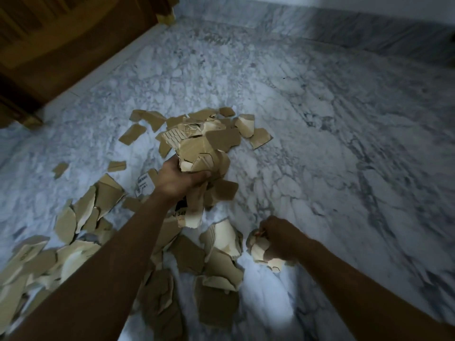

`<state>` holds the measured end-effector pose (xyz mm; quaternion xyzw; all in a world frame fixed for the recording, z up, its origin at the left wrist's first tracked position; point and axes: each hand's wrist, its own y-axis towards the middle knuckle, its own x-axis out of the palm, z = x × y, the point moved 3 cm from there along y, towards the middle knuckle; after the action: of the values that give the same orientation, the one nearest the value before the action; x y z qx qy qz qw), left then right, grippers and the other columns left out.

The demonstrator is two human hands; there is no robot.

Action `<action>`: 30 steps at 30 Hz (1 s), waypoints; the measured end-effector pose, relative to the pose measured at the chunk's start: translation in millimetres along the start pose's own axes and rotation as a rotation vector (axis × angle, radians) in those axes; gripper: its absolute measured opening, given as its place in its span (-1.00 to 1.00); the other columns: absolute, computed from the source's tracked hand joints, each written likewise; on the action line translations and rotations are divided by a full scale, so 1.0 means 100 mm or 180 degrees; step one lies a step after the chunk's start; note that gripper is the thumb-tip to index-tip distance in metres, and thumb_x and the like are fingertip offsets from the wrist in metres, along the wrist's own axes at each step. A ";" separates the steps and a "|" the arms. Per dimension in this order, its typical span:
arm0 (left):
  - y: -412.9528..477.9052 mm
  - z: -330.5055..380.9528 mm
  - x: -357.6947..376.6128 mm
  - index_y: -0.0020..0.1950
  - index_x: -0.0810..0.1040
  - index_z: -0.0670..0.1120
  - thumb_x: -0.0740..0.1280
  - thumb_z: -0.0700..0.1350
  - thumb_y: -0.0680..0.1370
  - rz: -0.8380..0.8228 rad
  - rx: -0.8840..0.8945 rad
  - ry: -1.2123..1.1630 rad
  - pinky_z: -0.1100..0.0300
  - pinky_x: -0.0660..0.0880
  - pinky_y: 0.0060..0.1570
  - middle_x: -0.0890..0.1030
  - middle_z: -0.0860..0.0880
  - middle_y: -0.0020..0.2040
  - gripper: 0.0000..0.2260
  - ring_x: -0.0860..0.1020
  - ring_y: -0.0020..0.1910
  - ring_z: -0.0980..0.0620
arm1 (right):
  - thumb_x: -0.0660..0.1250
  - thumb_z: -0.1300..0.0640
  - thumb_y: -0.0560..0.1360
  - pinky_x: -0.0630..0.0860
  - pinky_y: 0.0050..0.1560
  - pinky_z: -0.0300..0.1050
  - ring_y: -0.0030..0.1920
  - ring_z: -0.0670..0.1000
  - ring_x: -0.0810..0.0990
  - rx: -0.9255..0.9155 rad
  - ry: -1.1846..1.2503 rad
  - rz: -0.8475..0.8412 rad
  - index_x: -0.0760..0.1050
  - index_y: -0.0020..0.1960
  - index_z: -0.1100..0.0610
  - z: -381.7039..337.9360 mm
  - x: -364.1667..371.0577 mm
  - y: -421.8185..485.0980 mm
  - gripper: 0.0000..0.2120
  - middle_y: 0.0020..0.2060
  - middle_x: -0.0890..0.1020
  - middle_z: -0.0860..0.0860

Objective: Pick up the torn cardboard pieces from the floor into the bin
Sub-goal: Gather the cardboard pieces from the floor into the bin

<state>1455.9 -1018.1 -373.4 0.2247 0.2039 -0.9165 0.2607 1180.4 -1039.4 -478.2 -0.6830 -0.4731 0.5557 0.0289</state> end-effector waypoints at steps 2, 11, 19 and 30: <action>-0.08 -0.02 -0.03 0.21 0.57 0.01 0.64 0.06 0.19 0.0001 -0.0010 -0.0188 0.01 0.62 0.06 0.69 0.07 0.04 -0.37 0.66 0.03 0.03 | 0.51 0.00 0.36 0.49 0.02 -0.08 0.16 0.17 0.55 0.0024 -0.0114 0.0286 0.39 0.33 0.07 -0.08 0.16 -0.04 -0.40 0.23 0.48 0.05; -0.46 -0.18 -0.13 0.32 0.45 -0.07 0.54 -0.23 0.42 0.0018 -0.0082 -0.0515 0.35 0.45 -0.17 0.59 0.02 0.03 -0.48 0.55 -0.03 0.06 | 0.48 0.07 0.40 0.45 -0.09 -0.14 0.07 0.13 0.60 0.0296 0.0169 0.0232 0.38 0.18 0.10 -0.08 0.10 -0.14 -0.56 0.12 0.59 0.08; -0.62 -0.37 -0.13 0.30 0.50 -0.07 0.59 -0.10 0.36 0.0020 -0.0452 -0.0496 0.03 0.56 0.11 0.63 -0.05 0.09 -0.45 0.59 0.08 -0.09 | 0.64 0.00 0.26 0.57 0.12 0.01 0.11 0.07 0.60 0.0295 0.1785 0.0588 0.49 0.22 0.10 -0.10 -0.33 -0.25 -0.39 0.09 0.60 0.02; -1.15 0.62 -0.02 0.27 0.45 -0.15 0.60 -0.04 0.36 -0.0831 -0.0616 -0.1229 0.06 0.65 -0.23 0.67 -0.17 0.03 -0.42 0.69 -0.11 -0.09 | 0.63 0.06 0.30 0.65 0.04 0.18 0.02 0.16 0.70 0.0190 0.4308 0.1000 0.59 0.18 0.12 -0.71 -1.02 -0.78 -0.51 0.05 0.70 0.17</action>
<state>1372.7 -957.8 -292.8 -0.0087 0.2644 -0.9445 0.1945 1195.0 -1031.7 -332.5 -0.9386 -0.2311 0.0180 0.2555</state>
